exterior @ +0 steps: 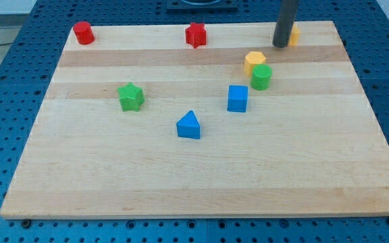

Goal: Place the green circle to the left center of the board

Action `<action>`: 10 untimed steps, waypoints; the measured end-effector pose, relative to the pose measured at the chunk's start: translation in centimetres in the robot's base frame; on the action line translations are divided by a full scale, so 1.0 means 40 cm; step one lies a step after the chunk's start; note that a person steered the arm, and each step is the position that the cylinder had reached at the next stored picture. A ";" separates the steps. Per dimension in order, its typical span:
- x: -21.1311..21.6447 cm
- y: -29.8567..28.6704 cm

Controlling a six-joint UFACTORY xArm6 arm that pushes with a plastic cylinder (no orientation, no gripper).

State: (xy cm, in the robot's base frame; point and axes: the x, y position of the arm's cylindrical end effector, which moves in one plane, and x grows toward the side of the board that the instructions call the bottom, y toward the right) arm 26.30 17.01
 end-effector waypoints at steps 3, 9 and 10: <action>-0.020 0.034; 0.203 0.076; 0.236 0.037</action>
State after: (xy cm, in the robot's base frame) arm 35.74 18.48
